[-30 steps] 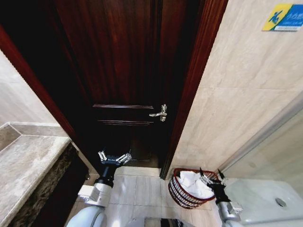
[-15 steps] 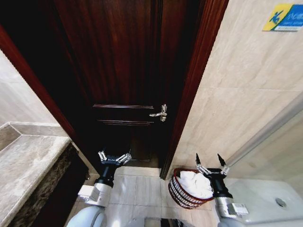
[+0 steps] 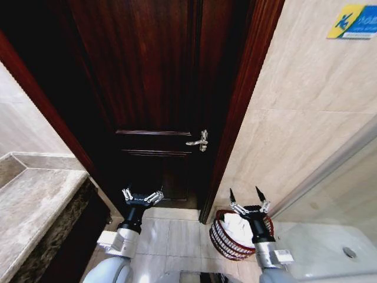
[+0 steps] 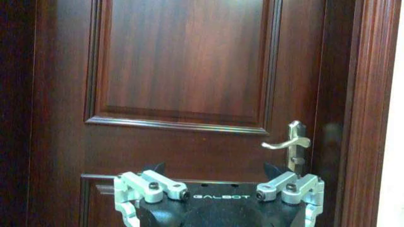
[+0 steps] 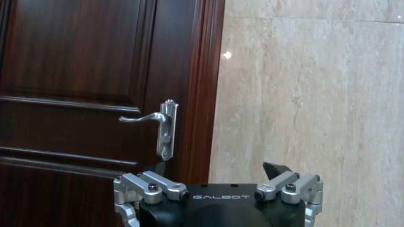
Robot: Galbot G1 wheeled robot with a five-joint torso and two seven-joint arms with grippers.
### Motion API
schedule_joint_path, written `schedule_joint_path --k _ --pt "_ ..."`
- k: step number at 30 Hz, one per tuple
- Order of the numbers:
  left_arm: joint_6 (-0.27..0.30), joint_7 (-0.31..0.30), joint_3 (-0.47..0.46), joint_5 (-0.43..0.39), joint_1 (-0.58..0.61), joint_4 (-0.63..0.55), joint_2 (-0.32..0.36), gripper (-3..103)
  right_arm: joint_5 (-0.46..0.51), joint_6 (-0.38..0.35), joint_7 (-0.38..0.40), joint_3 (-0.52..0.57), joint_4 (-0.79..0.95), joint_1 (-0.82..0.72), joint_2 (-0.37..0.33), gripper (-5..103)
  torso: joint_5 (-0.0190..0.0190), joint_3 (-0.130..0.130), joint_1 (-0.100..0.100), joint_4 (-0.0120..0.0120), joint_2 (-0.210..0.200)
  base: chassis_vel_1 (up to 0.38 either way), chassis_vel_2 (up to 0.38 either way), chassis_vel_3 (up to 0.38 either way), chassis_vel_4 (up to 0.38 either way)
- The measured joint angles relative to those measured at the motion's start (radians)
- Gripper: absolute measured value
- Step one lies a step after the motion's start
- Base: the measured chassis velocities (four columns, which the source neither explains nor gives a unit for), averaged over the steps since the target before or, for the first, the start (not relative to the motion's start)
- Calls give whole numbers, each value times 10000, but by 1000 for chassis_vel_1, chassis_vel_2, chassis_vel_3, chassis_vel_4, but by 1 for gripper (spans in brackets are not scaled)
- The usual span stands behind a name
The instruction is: Discard the used towel into the hamper.
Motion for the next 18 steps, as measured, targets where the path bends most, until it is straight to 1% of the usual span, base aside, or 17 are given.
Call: schedule_joint_path --k 5,18 --pt "0 0 0 0 0 0 0 100 98 101 -190 125 -16 -29 -110 100 0 0 0 0 0 0 0 0 0" --pt "0 0 0 0 0 -1 0 100 129 113 -220 158 -26 -56 -129 100 0 0 0 0 0 0 0 0 0"
